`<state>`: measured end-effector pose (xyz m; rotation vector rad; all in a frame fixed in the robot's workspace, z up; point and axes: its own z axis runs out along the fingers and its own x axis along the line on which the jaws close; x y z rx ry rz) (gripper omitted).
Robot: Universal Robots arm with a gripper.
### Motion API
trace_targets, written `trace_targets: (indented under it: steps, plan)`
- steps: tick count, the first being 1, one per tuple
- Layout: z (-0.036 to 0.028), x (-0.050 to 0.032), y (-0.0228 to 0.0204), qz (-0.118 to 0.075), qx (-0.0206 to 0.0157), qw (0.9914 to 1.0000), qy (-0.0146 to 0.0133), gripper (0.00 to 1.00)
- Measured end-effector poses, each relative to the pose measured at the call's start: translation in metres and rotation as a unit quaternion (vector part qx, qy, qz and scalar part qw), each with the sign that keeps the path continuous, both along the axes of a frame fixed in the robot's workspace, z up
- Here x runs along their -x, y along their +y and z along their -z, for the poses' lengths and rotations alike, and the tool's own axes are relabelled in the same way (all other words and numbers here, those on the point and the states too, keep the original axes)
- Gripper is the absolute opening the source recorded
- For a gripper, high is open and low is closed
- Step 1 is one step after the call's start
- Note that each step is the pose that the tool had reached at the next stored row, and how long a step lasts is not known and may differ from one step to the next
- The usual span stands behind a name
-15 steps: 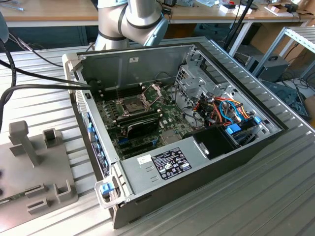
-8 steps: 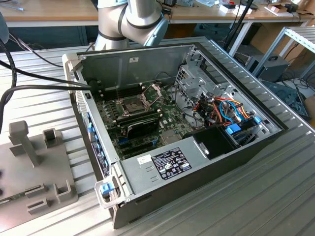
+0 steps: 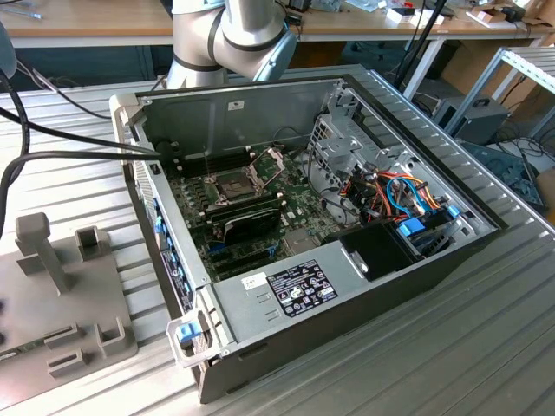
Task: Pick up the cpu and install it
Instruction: 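Pick up the cpu and move it towards the insertion slot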
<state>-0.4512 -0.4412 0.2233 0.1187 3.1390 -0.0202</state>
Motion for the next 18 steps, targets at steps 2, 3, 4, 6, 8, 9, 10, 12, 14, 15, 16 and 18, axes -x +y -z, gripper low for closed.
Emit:
trace_targets:
  steps: [2,3,4,6,8,9,10,12,14,15,16,18]
  plan:
    - [0.0001,0.0000,0.0000,0.000,0.0000,1.00000,0.0000,0.60]
    - [0.0001,0.0000,0.0000,0.000,0.0000,1.00000,0.0000,0.60]
    - [0.0002,0.0000,0.0000,0.000,0.0000,1.00000,0.0000,0.60]
    - [0.0007,0.0000,0.0000,0.000,-0.0001,1.00000,-0.0001,0.60]
    - [0.0008,0.0000,0.0000,0.000,0.0000,1.00000,0.0000,0.60]
    - [0.0009,0.0000,0.0000,0.000,-0.0001,1.00000,-0.0001,0.60]
    - [0.0009,0.0000,0.0000,0.000,0.0000,1.00000,0.0000,0.60]
    - [0.0014,0.0000,0.0000,0.000,-0.0001,1.00000,-0.0001,0.60]
    - [0.0022,0.0000,0.0000,0.000,-0.0001,1.00000,-0.0001,0.60]
    - [0.0028,0.0000,0.0000,0.000,0.0000,1.00000,0.0000,0.60]
    - [0.0031,0.0000,0.0000,0.000,0.0000,1.00000,-0.0001,0.60]
    - [0.0035,0.0000,0.0000,0.000,0.0000,1.00000,0.0000,0.60]
